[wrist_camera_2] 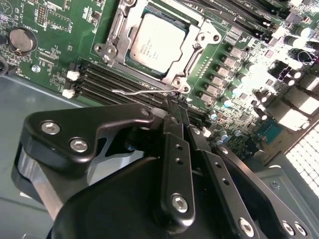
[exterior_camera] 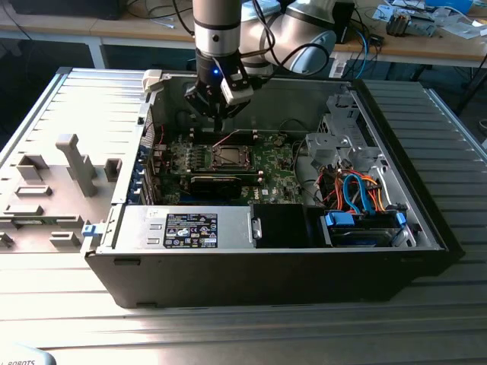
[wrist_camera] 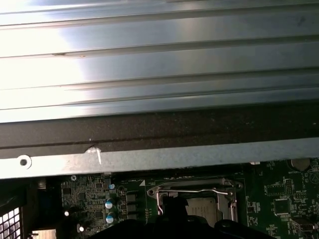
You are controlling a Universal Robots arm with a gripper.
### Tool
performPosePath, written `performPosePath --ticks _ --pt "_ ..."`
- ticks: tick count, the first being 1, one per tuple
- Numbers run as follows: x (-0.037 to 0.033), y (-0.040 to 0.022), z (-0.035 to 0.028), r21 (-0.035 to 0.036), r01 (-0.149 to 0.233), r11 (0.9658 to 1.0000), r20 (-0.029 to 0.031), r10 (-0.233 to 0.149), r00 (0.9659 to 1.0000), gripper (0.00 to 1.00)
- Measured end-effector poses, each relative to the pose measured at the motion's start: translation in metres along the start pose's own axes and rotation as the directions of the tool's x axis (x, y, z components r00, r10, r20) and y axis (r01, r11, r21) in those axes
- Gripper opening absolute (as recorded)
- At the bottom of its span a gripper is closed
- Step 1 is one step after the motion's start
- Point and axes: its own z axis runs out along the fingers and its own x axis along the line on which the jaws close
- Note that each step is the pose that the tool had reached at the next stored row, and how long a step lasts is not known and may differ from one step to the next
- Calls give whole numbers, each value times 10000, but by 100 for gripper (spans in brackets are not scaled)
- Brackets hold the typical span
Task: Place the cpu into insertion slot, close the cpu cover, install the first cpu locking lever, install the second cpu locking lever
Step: 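Install the first cpu locking lever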
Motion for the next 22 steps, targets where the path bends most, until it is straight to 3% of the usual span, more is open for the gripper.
performPosePath --ticks 6,15,19,22 --pt "-3 2 29 1 -24 10000 0 24 10000 11" --pt "-14 15 133 1 -23 10000 -1 23 10000 11" --pt "-11 46 175 -6 327 9995 -1 -327 9995 11" --pt "-10 64 207 -24 330 9995 -2 -330 9995 11"
